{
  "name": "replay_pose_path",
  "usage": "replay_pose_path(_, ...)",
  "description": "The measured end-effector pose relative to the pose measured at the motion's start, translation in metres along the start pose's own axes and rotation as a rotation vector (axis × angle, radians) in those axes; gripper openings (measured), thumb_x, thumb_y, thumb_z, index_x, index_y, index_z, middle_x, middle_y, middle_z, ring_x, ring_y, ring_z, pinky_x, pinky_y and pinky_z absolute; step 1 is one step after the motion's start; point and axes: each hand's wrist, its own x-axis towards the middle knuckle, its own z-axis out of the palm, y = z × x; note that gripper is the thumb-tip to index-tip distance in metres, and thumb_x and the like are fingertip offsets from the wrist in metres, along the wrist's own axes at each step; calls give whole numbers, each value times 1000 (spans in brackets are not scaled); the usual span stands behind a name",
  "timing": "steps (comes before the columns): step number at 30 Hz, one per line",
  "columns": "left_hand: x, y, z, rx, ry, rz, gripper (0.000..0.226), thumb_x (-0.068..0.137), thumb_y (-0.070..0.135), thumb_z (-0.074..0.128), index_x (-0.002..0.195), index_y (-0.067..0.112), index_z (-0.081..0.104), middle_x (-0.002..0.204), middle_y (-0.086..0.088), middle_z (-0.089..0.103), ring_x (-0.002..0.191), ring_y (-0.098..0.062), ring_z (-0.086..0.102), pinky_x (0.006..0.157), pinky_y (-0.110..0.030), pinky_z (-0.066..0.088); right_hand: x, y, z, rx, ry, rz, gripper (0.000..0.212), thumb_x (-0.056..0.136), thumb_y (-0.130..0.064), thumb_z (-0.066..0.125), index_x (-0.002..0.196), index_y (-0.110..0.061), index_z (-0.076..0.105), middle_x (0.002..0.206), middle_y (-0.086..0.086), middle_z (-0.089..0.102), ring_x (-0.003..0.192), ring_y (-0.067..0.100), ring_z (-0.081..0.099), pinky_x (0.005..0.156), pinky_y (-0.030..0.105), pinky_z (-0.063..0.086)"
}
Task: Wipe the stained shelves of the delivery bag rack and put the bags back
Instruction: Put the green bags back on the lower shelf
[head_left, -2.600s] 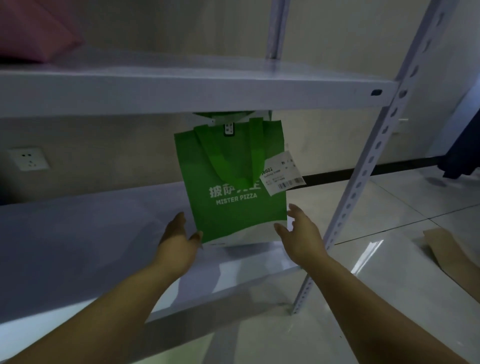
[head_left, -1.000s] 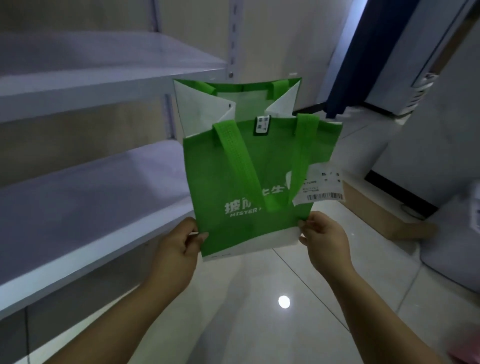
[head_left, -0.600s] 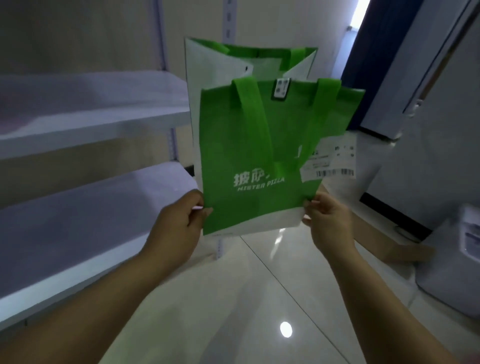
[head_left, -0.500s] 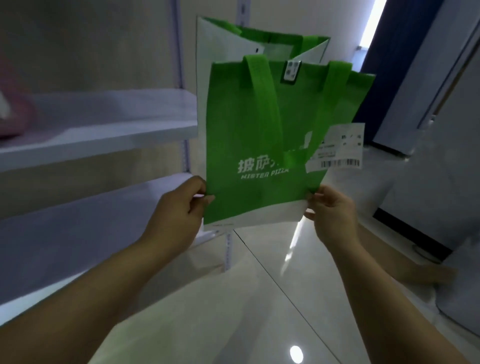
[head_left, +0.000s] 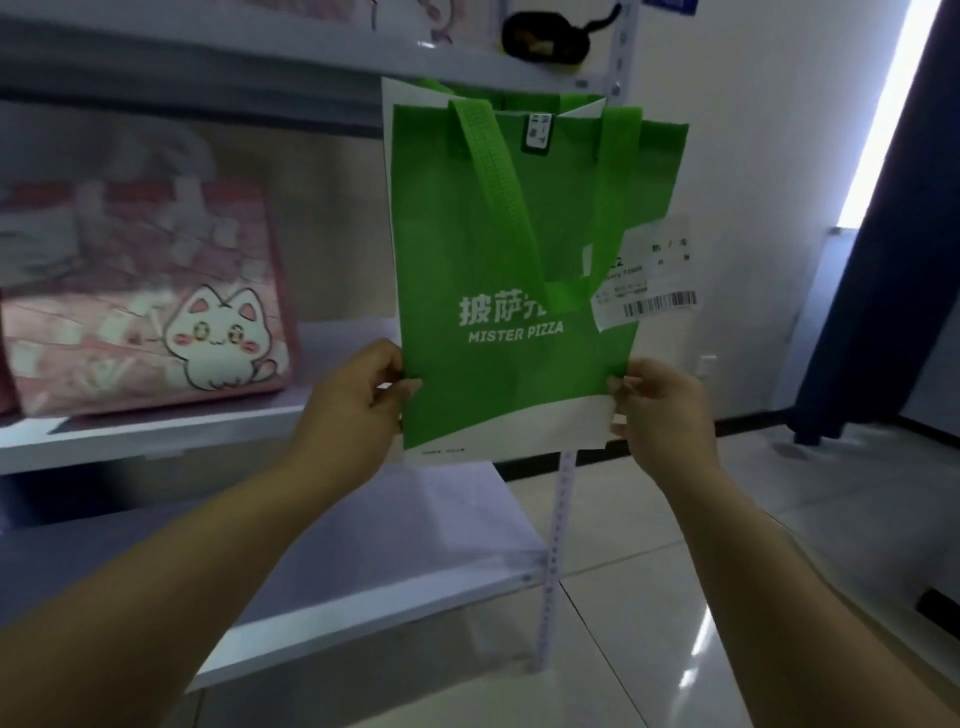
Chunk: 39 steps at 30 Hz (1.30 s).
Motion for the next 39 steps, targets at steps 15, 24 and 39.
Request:
replay_pose_path(15,63,-51,-50,25,130,-131,45,92,5,51,76,47,60,95,10,69,92,-17,66,82,-46,55,67,-19,115,-197,-38,-18,25,94,-12,47,108,-20,67,75,-2,62,54,13,52,43,20,34)
replay_pose_path(24,101,-80,-43,303,298,-100,9,92,14,53,95,12,62,89,-3,65,79,-20,58,65,-27,43,85,1,153,-152,-14,-35,29,93,-11,47,117,-19,62,89,-6,61,74,10,55,62,25,41)
replay_pose_path(39,124,-102,-31,307,331,-131,36,88,-1,51,122,13,53,106,-5,63,91,-18,58,76,-26,46,116,29,183,-112,-95,-7,23,90,-18,54,113,-20,60,97,-9,61,83,7,55,60,18,38)
